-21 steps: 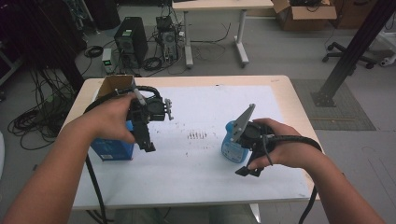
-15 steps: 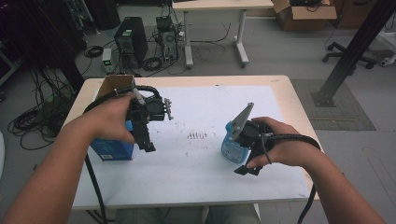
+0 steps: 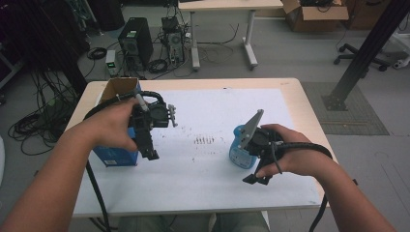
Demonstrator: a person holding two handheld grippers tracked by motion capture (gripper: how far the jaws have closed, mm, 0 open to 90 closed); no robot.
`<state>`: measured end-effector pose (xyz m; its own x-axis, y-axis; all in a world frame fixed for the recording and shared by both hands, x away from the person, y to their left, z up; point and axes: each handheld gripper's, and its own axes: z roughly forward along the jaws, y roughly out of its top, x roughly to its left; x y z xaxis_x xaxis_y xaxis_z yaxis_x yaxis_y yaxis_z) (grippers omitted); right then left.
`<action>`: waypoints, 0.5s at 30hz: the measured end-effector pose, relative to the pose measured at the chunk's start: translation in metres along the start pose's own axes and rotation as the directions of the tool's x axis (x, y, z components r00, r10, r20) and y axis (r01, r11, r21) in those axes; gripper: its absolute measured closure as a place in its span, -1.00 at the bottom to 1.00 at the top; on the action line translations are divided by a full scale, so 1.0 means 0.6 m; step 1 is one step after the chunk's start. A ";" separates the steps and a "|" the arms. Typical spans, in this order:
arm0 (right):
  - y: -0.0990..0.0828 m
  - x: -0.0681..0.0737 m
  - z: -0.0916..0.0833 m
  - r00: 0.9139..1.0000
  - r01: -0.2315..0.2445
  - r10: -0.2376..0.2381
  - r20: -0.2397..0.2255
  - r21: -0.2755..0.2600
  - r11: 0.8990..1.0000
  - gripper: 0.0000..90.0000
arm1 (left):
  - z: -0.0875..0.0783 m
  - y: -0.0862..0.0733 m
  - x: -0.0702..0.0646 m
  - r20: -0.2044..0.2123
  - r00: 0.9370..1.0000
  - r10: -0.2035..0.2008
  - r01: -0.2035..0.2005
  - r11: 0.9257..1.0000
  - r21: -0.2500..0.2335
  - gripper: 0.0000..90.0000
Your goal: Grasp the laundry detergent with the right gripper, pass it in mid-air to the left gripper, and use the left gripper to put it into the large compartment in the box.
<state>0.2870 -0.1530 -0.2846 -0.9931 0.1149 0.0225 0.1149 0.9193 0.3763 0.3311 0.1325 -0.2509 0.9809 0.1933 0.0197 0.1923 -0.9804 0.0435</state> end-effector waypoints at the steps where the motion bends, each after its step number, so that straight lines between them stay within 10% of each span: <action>1: -0.003 0.003 -0.001 1.000 -0.005 0.005 0.002 0.001 1.000 -0.89 | 0.000 0.000 -0.001 -0.002 1.000 -0.001 0.001 1.000 -0.001 -1.00; 15: -0.043 0.018 -0.002 0.999 -0.045 0.045 0.013 -0.022 0.999 -0.89 | 0.004 0.008 -0.020 -0.005 1.000 0.022 -0.022 1.000 0.008 -1.00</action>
<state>0.2731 -0.1756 -0.2931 -0.9866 0.1610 0.0275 0.1587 0.9050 0.3948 0.3202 0.1256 -0.2534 0.9847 0.1723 0.0254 0.1714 -0.9846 0.0351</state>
